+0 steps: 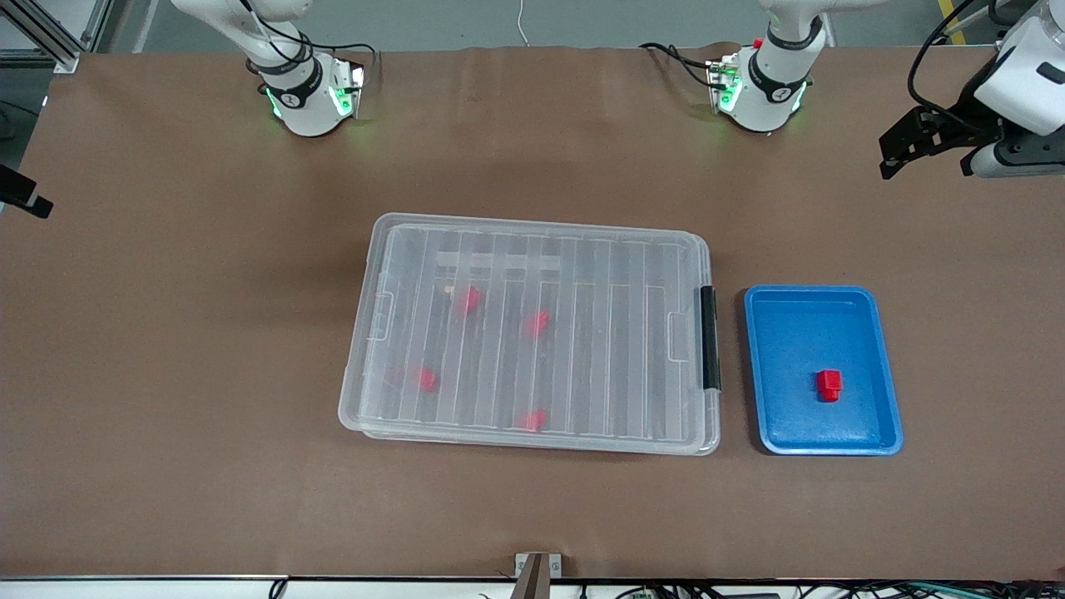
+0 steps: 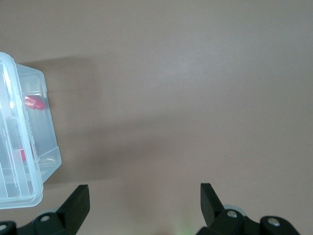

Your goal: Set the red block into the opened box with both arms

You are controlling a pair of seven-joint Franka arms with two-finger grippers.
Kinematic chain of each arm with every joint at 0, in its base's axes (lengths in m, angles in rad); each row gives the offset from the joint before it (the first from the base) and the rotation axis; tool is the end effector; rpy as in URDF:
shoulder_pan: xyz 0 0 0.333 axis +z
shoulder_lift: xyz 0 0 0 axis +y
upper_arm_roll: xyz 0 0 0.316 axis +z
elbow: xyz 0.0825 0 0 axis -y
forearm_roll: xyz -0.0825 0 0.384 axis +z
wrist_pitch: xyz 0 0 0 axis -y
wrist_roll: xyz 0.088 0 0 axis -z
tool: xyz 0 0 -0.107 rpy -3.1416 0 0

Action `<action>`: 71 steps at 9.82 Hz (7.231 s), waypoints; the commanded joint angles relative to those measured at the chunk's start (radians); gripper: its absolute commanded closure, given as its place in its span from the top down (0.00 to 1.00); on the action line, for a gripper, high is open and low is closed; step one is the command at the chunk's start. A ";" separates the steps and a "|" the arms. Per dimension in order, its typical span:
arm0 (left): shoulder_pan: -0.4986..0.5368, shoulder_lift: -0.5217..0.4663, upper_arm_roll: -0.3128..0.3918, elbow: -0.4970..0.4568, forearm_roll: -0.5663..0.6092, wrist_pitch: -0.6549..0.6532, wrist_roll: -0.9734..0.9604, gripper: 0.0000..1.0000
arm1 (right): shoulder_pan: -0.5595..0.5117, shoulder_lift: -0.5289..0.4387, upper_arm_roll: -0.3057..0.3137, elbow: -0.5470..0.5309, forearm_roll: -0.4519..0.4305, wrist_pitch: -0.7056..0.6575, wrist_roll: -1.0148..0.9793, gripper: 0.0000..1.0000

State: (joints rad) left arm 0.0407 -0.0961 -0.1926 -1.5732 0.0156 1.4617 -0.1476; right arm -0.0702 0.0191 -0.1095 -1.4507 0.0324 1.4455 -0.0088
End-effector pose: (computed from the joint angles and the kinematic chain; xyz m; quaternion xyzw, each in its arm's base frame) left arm 0.5068 -0.0815 0.6643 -0.9998 0.0009 0.0060 0.0180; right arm 0.5396 -0.0935 0.6592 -0.9963 0.0835 0.0106 0.0161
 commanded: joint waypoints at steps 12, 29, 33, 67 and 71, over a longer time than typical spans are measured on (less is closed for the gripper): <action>0.016 0.270 0.005 0.013 0.044 0.110 -0.012 1.00 | 0.418 0.345 0.033 -0.042 0.050 0.294 0.277 1.00; 0.140 0.871 0.004 0.013 0.195 0.733 0.003 0.90 | 0.226 0.372 0.036 -0.261 -0.087 0.472 0.157 1.00; 0.133 0.891 0.001 0.015 0.182 0.735 -0.004 0.32 | 0.173 0.369 0.036 -0.254 -0.092 0.466 0.082 1.00; -0.041 0.667 -0.505 -0.016 0.541 0.497 -0.681 1.00 | 0.023 -0.032 0.014 -0.074 -0.011 0.041 -0.084 0.57; 0.034 0.491 -0.505 0.103 0.517 0.294 -0.565 1.00 | 0.035 0.158 0.019 -0.135 0.038 0.196 -0.273 0.00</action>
State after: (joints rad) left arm 0.0545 0.4344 -0.7024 -1.4834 0.5533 1.8261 -0.7707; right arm -0.0326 0.0920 -0.0934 -1.5760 0.0519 1.5685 -0.2133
